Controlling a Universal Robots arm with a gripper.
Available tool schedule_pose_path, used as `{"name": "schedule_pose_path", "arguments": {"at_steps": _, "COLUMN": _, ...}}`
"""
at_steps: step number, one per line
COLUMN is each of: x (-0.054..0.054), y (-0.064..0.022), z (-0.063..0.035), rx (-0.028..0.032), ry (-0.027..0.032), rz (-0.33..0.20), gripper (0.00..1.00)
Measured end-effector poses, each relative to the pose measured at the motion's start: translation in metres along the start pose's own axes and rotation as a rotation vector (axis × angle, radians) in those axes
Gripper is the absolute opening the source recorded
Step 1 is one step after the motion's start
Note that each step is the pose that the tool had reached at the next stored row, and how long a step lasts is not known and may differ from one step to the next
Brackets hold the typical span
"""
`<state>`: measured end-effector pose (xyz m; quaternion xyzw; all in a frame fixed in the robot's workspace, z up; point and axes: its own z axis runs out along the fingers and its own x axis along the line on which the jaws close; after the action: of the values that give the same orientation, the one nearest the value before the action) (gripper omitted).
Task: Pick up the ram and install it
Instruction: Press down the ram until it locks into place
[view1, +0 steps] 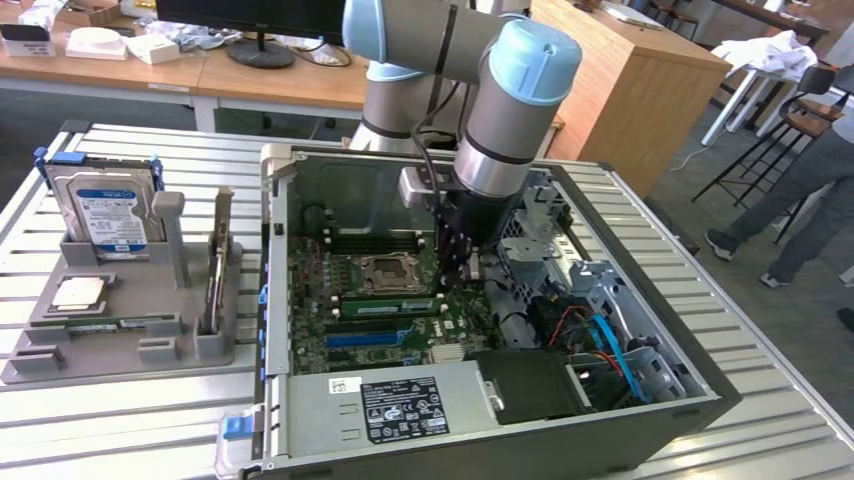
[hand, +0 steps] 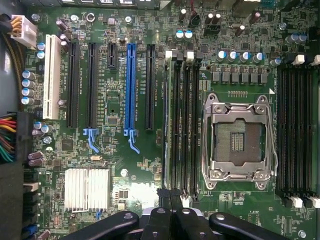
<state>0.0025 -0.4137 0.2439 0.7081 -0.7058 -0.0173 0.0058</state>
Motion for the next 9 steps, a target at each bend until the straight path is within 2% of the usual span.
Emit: {"name": "schedule_pose_path", "arguments": {"at_steps": 9, "x": 0.0000, "y": -0.0029, "z": -0.0001, "rx": 0.0000, "ry": 0.0000, "rz": 0.000, "gripper": 0.10}}
